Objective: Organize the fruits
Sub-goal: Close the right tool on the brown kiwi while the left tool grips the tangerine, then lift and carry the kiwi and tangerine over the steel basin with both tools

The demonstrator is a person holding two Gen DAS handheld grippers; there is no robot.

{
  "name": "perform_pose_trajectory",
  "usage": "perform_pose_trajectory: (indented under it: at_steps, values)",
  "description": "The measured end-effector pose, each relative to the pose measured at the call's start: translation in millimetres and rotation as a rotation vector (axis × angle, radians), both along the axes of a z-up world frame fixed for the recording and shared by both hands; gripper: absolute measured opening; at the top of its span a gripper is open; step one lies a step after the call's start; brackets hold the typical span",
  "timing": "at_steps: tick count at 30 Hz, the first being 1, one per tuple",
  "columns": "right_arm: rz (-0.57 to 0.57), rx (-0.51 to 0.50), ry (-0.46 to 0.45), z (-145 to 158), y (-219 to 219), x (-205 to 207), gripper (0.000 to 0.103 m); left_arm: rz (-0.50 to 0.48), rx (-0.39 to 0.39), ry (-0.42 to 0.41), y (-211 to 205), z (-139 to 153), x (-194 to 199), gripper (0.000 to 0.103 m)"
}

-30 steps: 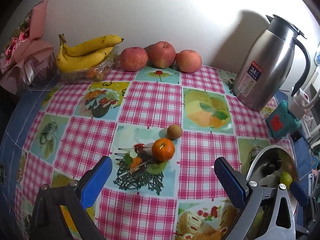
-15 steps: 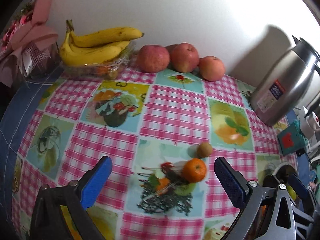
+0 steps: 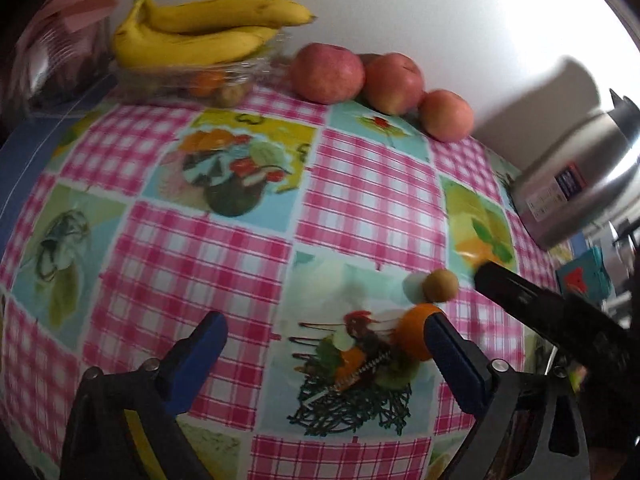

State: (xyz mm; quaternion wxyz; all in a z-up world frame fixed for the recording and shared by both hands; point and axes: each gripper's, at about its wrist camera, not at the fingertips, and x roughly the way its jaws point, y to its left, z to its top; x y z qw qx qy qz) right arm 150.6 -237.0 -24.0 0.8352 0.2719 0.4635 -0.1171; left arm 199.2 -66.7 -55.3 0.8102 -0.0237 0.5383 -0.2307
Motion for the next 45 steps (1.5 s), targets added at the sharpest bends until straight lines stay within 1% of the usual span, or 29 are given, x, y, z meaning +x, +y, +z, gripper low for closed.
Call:
perform_pose_trajectory:
  at_steps: [3, 5, 6, 8, 9, 10, 11, 14, 16, 17, 18, 19, 20, 24, 26, 28, 30, 32, 34, 38, 41, 43, 45]
  values:
    - [0.015, 0.041, 0.019, -8.4, -1.5, 7.5, 0.071, -0.057, -0.021, 0.0, -9.9, 0.5, -5.6, 0.094]
    - [0.038, 0.063, 0.026, -12.3, 0.2, 12.6, 0.063, -0.094, -0.023, 0.005, -18.0, -0.8, -9.3, 0.092]
    - [0.049, 0.067, 0.032, -14.0, 1.5, 15.1, 0.061, -0.108, -0.021, 0.008, -22.4, -1.7, -11.0, 0.09]
    - [0.071, 0.061, 0.05, -17.1, 5.1, 19.4, 0.057, -0.124, -0.022, 0.015, -27.9, -3.3, -13.1, 0.085]
    - [0.083, 0.056, 0.057, -18.0, 6.7, 21.5, 0.055, -0.132, -0.025, 0.019, -30.5, -4.7, -14.5, 0.08]
    - [0.098, 0.054, 0.064, -19.4, 8.4, 23.5, 0.05, -0.139, -0.027, 0.023, -31.7, -5.6, -15.4, 0.077]
    - [0.106, 0.056, 0.066, -20.7, 9.2, 25.3, 0.047, -0.148, -0.04, 0.029, -34.2, -7.0, -17.2, 0.076]
    - [0.119, 0.061, 0.079, -25.5, 10.1, 27.9, 0.045, -0.168, -0.053, 0.024, -41.4, -6.9, -19.0, 0.067]
    - [0.123, 0.065, 0.08, -27.3, 9.5, 27.9, 0.04, -0.19, -0.085, 0.039, -45.1, -6.8, -21.1, 0.052]
    - [0.126, 0.068, 0.076, -27.3, 9.4, 28.0, 0.037, -0.196, -0.103, 0.052, -48.5, -8.6, -20.7, 0.049]
    - [0.133, 0.077, 0.079, -27.6, 9.5, 28.1, 0.035, -0.202, -0.119, 0.062, -50.2, -9.5, -20.6, 0.041]
    - [0.142, 0.084, 0.075, -27.7, 9.5, 28.2, 0.032, -0.209, -0.133, 0.071, -52.5, -10.7, -20.5, 0.036]
    - [0.148, 0.089, 0.073, -28.6, 10.3, 28.9, 0.028, -0.209, -0.135, 0.072, -53.6, -10.5, -21.1, 0.036]
    - [0.146, 0.096, 0.059, -28.1, 10.8, 27.8, 0.028, -0.211, -0.118, 0.064, -54.5, -8.9, -22.8, 0.035]
    - [0.14, 0.1, 0.039, -23.2, 9.6, 24.0, 0.028, -0.189, -0.105, 0.066, -49.1, -6.9, -22.6, 0.035]
    - [0.133, 0.102, 0.021, -15.7, 8.2, 18.1, 0.028, -0.161, -0.095, 0.075, -41.7, -4.2, -23.1, 0.035]
    - [0.128, 0.081, 0.015, -6.0, 8.2, 9.4, 0.028, -0.137, -0.085, 0.084, -34.7, -0.1, -25.6, 0.035]
    - [0.118, 0.07, 0.007, 3.0, 6.9, -0.8, 0.028, -0.117, -0.052, 0.082, -28.6, 5.4, -30.0, 0.035]
    - [0.103, 0.07, -0.003, 12.4, 4.6, -14.1, 0.027, -0.099, -0.037, 0.079, -22.2, 11.8, -33.3, 0.035]
    - [0.075, 0.034, -0.014, 32.9, 3.5, -45.0, 0.027, -0.059, -0.065, 0.095, -8.8, 31.9, -43.1, 0.035]
    - [0.067, -0.024, -0.02, 49.0, 9.5, -68.8, 0.027, -0.064, -0.083, 0.079, -6.0, 48.5, -58.4, 0.035]
    - [0.062, -0.042, -0.029, 58.2, 13.9, -82.8, 0.027, -0.068, -0.086, 0.073, -5.6, 54.5, -68.1, 0.035]
    - [0.058, -0.059, -0.041, 65.7, 17.8, -94.5, 0.027, -0.072, -0.107, 0.086, -5.6, 57.8, -79.0, 0.035]
